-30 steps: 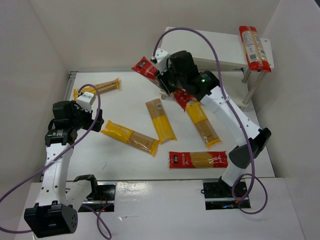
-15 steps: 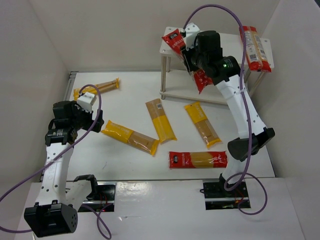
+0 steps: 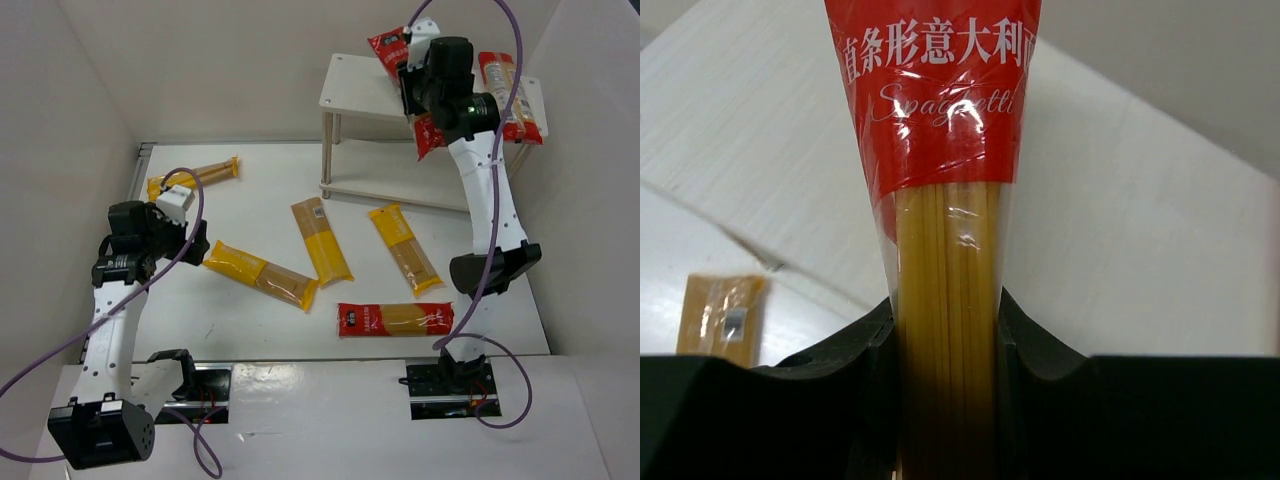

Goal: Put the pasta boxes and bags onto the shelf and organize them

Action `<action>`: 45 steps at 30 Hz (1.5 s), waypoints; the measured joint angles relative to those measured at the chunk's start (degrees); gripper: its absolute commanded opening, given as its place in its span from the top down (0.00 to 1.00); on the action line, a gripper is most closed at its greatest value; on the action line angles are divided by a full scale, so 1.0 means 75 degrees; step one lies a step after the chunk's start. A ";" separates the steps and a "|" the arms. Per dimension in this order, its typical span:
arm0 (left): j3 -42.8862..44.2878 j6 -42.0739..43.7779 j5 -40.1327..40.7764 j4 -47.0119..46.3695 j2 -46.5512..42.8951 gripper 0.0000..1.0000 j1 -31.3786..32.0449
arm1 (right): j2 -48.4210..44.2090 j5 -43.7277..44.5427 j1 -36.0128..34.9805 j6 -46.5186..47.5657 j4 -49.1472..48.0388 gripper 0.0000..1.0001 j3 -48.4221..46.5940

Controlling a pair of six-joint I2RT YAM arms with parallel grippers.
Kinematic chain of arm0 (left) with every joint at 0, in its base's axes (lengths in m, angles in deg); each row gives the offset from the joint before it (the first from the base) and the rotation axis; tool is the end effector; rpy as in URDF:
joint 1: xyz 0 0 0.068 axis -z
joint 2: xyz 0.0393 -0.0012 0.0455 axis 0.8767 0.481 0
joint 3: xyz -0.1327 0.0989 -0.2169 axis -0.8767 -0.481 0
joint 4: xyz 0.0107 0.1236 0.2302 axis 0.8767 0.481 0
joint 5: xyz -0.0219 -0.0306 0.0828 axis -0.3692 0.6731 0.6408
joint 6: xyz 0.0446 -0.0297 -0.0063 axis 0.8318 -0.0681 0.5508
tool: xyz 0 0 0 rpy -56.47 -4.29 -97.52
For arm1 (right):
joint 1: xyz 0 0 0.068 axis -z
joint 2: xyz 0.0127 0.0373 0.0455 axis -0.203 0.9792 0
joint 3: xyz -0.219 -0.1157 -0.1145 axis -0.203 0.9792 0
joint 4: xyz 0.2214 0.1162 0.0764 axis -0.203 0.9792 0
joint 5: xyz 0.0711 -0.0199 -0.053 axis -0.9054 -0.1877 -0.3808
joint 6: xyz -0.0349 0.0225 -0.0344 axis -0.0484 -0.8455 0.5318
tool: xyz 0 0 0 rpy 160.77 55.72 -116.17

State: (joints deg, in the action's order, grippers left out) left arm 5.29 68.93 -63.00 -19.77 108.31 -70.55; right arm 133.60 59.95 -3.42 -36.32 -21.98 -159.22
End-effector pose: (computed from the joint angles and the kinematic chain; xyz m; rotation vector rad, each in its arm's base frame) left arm 0.1984 0.0208 0.3145 0.2690 2.0989 -0.1159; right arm 0.3751 0.0982 0.5001 -0.4299 1.8706 -0.0751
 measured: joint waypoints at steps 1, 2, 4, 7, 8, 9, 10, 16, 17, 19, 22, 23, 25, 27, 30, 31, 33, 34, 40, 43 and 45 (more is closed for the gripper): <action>0.0000 -0.0003 -0.0009 0.0017 0.0015 0.01 0.0000 | 0.0137 -0.0012 0.0105 -0.0006 0.0055 1.00 -0.0277; 0.0000 0.0000 -0.0015 0.0023 0.0020 0.01 0.0000 | 0.0315 -0.0032 0.0227 -0.0017 0.0146 1.00 -0.0656; 0.0000 0.0000 -0.0020 0.0032 0.0044 0.01 0.0000 | 0.0807 -0.0061 0.0443 -0.0047 0.0417 1.00 -0.1737; 0.0000 0.0000 -0.0023 0.0064 0.0079 0.01 0.0000 | 0.1588 -0.0017 0.0682 -0.0052 0.0723 1.00 -0.3450; 0.0000 0.0006 -0.0026 0.0064 0.0099 0.01 0.0000 | 0.1714 0.0012 0.0734 -0.0052 0.0714 1.00 -0.3727; 0.0000 0.0017 -0.0041 0.0067 0.0125 0.01 0.0000 | 0.1763 0.0017 0.0787 -0.0052 0.0737 1.00 -0.3850; 0.0000 0.0023 -0.0055 0.0067 0.0149 0.01 0.0000 | 0.1763 0.0000 0.0825 -0.0055 0.0781 1.00 -0.3888; 0.0000 0.0114 -0.0093 0.0146 0.0268 0.01 0.0000 | 0.2165 -0.0160 0.1070 -0.0157 0.1119 1.00 -0.4412; 0.0000 0.0146 -0.0111 0.0163 0.0271 0.01 0.0000 | 0.2253 -0.0181 0.1110 -0.0166 0.1148 1.00 -0.4444; 0.0000 0.0166 -0.0131 0.0175 0.0271 0.01 0.0000 | 0.2428 -0.0181 0.1215 -0.0184 0.1215 1.00 -0.4523; 0.0000 0.0172 -0.0134 0.0181 0.0271 0.01 0.0000 | 0.2716 -0.0166 0.1381 -0.0198 0.1244 1.00 -0.4683; 0.0000 0.0172 -0.0140 0.0181 0.0271 0.01 0.0000 | 0.2780 -0.0146 0.1434 -0.0207 0.1244 1.00 -0.4707; 0.0000 0.0175 -0.0154 0.0184 0.0271 0.01 0.0000 | 0.2885 -0.0119 0.1536 -0.0259 0.1250 1.00 -0.4785; 0.0000 0.0175 -0.0181 0.0184 0.0271 0.01 0.0000 | 0.2929 -0.0099 0.1623 -0.0309 0.1250 1.00 -0.4896; 0.0000 0.0178 -0.0195 0.0184 0.0283 0.01 0.0000 | 0.2932 -0.0041 0.1749 -0.0358 0.1256 1.00 -0.4963; 0.0000 0.0178 -0.0198 0.0187 0.0297 0.01 0.0000 | 0.2932 0.0006 0.1781 -0.0367 0.1259 1.00 -0.4978; 0.0000 0.0178 -0.0198 0.0189 0.0318 0.01 0.0000 | 0.2932 0.0076 0.1824 -0.0385 0.1279 1.00 -0.4980; 0.0000 0.0178 -0.0198 0.0192 0.0321 0.01 0.0000 | 0.2932 0.0108 0.1839 -0.0391 0.1300 1.00 -0.4983; 0.0000 0.0181 -0.0213 0.0192 0.0358 0.01 0.0000 | 0.2932 0.0291 0.1853 -0.0393 0.1361 0.98 -0.4983; 0.0000 0.0181 -0.0216 0.0195 0.0402 0.01 0.0000 | 0.2932 0.0315 0.1880 -0.0414 0.1387 0.97 -0.4983; 0.0000 0.0192 -0.0216 0.0198 0.0408 0.01 0.0000 | 0.2932 0.0358 0.1883 -0.0452 0.1396 0.95 -0.4983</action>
State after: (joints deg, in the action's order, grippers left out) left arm 5.29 70.37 -64.62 -18.28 111.37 -70.55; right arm 155.59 62.64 10.70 -39.70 -11.51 -196.60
